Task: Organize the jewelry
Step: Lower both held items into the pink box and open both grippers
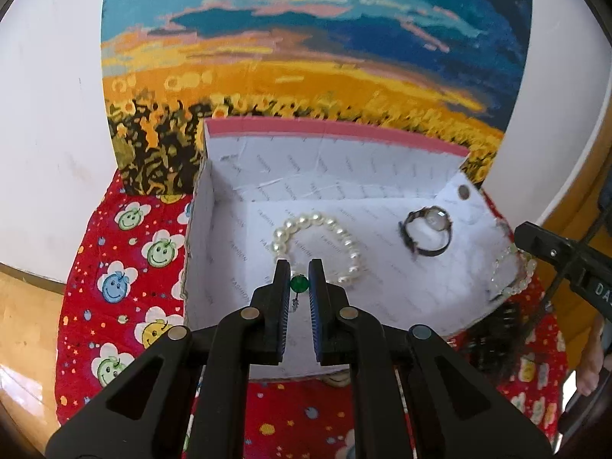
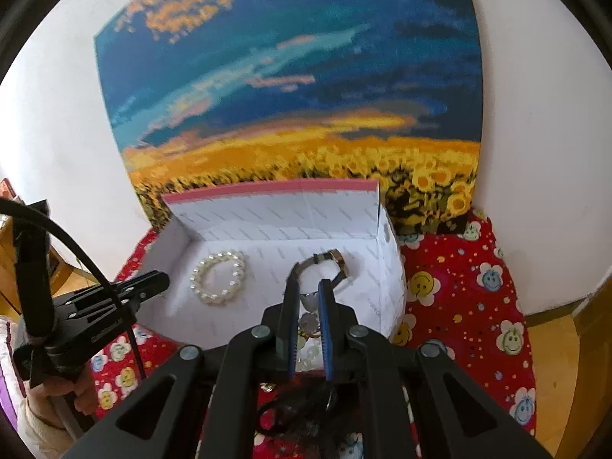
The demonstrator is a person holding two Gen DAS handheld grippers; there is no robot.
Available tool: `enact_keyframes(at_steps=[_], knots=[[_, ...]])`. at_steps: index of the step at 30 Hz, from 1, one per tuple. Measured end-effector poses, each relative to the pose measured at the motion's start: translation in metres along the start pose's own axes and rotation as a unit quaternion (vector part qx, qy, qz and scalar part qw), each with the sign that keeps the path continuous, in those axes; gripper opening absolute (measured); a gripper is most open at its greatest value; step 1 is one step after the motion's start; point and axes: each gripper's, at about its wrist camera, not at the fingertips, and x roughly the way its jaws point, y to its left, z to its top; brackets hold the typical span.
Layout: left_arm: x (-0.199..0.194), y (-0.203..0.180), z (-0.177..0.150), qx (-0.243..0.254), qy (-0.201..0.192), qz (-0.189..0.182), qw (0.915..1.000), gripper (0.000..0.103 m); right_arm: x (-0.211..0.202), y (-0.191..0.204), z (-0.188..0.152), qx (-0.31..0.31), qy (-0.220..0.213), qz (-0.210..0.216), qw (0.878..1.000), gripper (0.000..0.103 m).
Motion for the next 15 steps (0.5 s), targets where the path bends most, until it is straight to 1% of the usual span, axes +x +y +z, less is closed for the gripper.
enact_keyframes(at_steps=[3, 9, 12, 15], knots=[[0.007, 0.001, -0.003, -0.003, 0.006, -0.005, 1.0000, 0.008, 0.014, -0.004, -0.001, 0.001, 0.010, -0.009, 1.000, 0.011], [0.018, 0.004, -0.005, -0.004, 0.017, -0.002, 0.9998, 0.008, 0.034, -0.009, -0.007, 0.001, 0.030, -0.018, 0.999, 0.011], [0.018, 0.003, -0.006, -0.002, 0.017, -0.002, 0.9999, 0.008, 0.041, -0.010, -0.010, 0.002, 0.037, -0.021, 0.999, 0.011], [0.023, 0.000, -0.007, 0.006, 0.030, -0.004, 0.9995, 0.009, 0.043, -0.011, -0.011, 0.008, 0.041, -0.027, 0.999, 0.012]])
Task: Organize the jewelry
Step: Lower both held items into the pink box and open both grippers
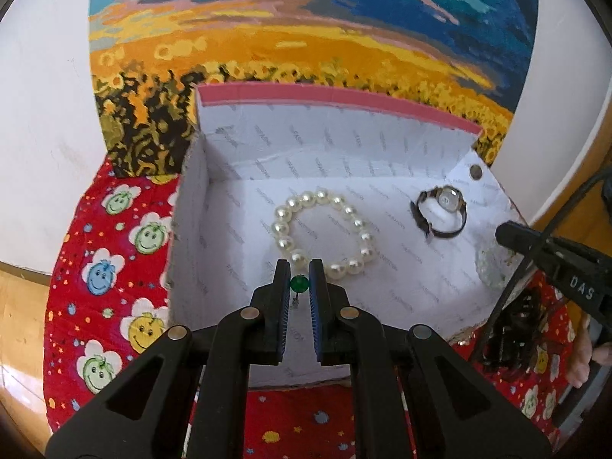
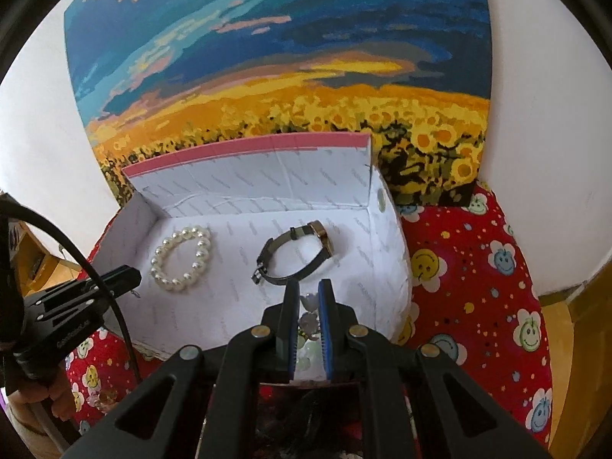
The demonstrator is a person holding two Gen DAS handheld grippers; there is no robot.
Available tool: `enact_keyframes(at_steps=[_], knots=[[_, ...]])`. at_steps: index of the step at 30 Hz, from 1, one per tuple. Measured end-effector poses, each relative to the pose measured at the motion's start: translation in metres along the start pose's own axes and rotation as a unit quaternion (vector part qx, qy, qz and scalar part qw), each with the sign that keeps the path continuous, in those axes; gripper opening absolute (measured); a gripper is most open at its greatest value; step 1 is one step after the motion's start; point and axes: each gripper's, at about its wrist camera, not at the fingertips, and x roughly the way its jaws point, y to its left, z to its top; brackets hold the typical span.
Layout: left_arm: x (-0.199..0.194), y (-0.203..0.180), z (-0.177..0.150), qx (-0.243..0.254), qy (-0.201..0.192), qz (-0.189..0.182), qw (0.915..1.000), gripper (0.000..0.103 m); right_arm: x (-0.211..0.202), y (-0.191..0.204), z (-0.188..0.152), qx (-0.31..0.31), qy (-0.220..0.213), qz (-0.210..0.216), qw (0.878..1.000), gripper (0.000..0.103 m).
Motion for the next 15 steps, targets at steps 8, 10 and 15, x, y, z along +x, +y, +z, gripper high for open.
enact_keyframes(at_steps=[8, 10, 15], knots=[[0.003, -0.006, -0.001, 0.009, 0.018, 0.009, 0.9998, 0.009, -0.009, -0.002, 0.001, 0.014, 0.002, 0.007, 1.000, 0.024], [0.001, -0.006, -0.002, 0.011, 0.020, 0.012, 0.9997, 0.009, -0.014, -0.003, 0.000, 0.020, 0.001, 0.015, 1.000, 0.031], [-0.011, -0.007, -0.003, 0.014, 0.021, 0.010, 0.9996, 0.009, -0.035, -0.003, -0.001, 0.024, -0.012, 0.022, 0.999, 0.037]])
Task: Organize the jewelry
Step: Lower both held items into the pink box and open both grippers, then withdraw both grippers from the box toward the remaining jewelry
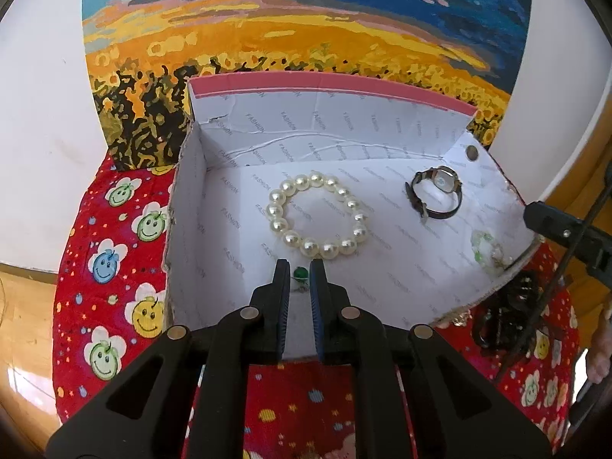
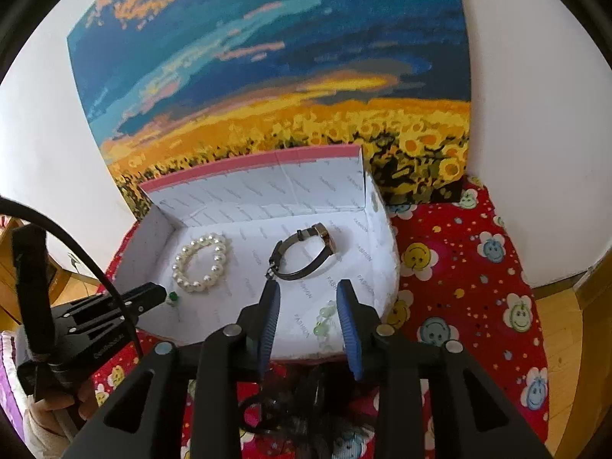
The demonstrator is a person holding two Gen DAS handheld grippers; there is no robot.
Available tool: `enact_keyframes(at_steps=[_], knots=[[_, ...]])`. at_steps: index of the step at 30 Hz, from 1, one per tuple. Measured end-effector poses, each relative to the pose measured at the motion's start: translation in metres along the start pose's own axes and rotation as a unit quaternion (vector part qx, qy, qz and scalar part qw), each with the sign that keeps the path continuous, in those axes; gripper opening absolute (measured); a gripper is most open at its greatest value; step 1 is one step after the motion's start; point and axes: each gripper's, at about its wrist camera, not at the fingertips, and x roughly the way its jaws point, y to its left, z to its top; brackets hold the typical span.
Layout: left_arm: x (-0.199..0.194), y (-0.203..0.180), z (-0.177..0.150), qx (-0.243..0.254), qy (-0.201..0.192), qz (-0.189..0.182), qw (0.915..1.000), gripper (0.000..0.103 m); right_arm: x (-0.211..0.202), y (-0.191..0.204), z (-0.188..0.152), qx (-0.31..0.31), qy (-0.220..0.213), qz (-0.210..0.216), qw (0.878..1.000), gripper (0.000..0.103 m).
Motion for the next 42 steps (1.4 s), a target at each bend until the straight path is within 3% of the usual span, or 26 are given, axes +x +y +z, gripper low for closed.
enact_keyframes(at_steps=[2, 15, 17, 18, 20, 21, 23, 32, 42], knots=[[-0.006, -0.001, -0.002, 0.000, 0.001, -0.003, 1.0000, 0.009, -0.009, 0.001, -0.001, 0.001, -0.007, 0.002, 1.000, 0.042], [-0.049, -0.012, -0.019, 0.016, -0.014, 0.017, 0.9996, 0.010, -0.058, 0.009, -0.024, 0.006, -0.024, 0.018, 1.000, 0.046], [-0.056, -0.014, -0.023, 0.019, -0.014, 0.019, 0.9995, 0.015, -0.063, 0.012, -0.031, 0.006, -0.024, 0.022, 0.999, 0.047], [-0.059, -0.015, -0.026, 0.020, -0.011, 0.016, 0.9996, 0.025, -0.064, 0.013, -0.034, 0.005, -0.024, 0.023, 0.999, 0.047], [-0.066, -0.016, -0.034, 0.019, -0.013, 0.014, 0.9996, 0.060, -0.067, 0.016, -0.042, 0.005, -0.021, 0.028, 0.999, 0.047], [-0.070, -0.017, -0.037, 0.018, -0.020, 0.017, 0.9995, 0.084, -0.068, 0.017, -0.045, 0.005, -0.021, 0.029, 0.999, 0.047], [-0.079, -0.018, -0.044, 0.020, -0.040, 0.024, 0.9987, 0.085, -0.069, 0.020, -0.052, 0.006, -0.017, 0.034, 0.999, 0.047], [-0.112, -0.007, -0.075, 0.019, -0.045, 0.045, 0.9978, 0.085, -0.068, 0.041, -0.081, -0.001, 0.003, 0.055, 0.998, 0.047], [-0.132, 0.042, -0.118, -0.029, -0.037, 0.074, 0.9961, 0.085, -0.044, 0.079, -0.107, -0.029, 0.038, 0.080, 0.996, 0.047]])
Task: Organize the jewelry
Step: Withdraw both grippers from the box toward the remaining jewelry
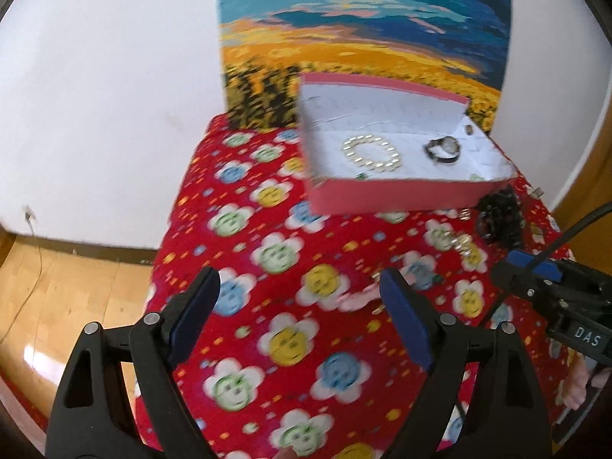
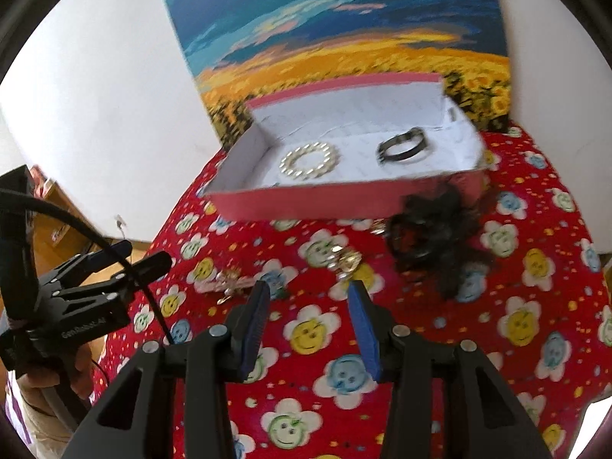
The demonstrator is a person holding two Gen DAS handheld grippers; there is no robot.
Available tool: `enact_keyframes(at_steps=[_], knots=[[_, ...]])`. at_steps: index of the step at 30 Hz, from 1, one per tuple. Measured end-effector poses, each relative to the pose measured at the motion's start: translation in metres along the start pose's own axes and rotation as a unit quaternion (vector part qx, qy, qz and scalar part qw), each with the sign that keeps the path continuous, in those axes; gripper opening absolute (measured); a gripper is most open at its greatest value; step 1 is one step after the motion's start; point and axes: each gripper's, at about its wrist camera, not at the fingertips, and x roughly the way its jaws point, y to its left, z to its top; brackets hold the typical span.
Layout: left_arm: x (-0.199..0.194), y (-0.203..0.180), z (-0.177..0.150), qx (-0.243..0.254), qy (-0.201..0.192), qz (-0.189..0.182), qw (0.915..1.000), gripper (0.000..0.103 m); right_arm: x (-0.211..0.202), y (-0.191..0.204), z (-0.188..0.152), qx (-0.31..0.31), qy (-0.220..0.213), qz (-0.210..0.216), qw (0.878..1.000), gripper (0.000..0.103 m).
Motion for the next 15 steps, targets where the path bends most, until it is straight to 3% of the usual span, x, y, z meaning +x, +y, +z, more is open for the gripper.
enact_keyframes(at_steps=[8, 15], knots=[[0.001, 0.038, -0.023, -0.035, 0.011, 0.011, 0.9992, 0.085, 0.037, 0.025, -0.005, -0.045, 0.029, -0.008, 0.999, 0.033], [0.003, 0.053, -0.033, -0.043, 0.015, 0.014, 0.9989, 0.085, 0.061, 0.034, -0.006, -0.064, 0.043, -0.027, 0.997, 0.029]])
